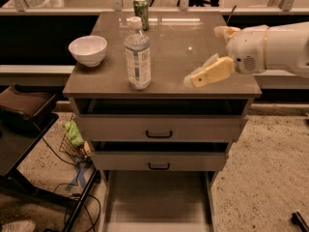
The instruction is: Move blue plastic bottle near green can
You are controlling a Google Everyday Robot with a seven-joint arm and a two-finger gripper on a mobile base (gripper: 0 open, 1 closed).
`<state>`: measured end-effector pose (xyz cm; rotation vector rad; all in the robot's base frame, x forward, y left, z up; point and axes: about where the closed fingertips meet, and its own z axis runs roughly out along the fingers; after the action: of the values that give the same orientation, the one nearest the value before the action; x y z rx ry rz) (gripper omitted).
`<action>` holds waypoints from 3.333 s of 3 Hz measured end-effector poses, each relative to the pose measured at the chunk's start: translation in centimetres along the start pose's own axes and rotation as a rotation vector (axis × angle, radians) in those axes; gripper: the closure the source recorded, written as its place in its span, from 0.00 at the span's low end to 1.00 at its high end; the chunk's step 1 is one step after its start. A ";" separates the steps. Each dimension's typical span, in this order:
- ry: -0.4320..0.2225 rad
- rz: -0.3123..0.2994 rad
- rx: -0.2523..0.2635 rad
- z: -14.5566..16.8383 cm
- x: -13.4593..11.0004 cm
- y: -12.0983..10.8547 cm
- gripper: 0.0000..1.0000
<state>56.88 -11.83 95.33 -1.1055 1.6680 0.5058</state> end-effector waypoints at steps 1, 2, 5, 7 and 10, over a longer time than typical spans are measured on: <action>-0.097 0.054 -0.026 3.6 -0.5 -1.5 0.00; -0.200 0.084 -0.039 6.6 -1.0 -2.2 0.00; -0.356 0.065 -0.099 13.2 -3.8 -0.4 0.00; -0.370 0.035 -0.180 16.5 -6.0 2.7 0.23; -0.317 0.058 -0.216 19.8 -5.2 3.7 0.99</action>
Offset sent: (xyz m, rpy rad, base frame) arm 0.0779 0.0647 -0.0182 0.3376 -0.0524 0.0587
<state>64.22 7.26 91.76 -1.0694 1.3932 0.8686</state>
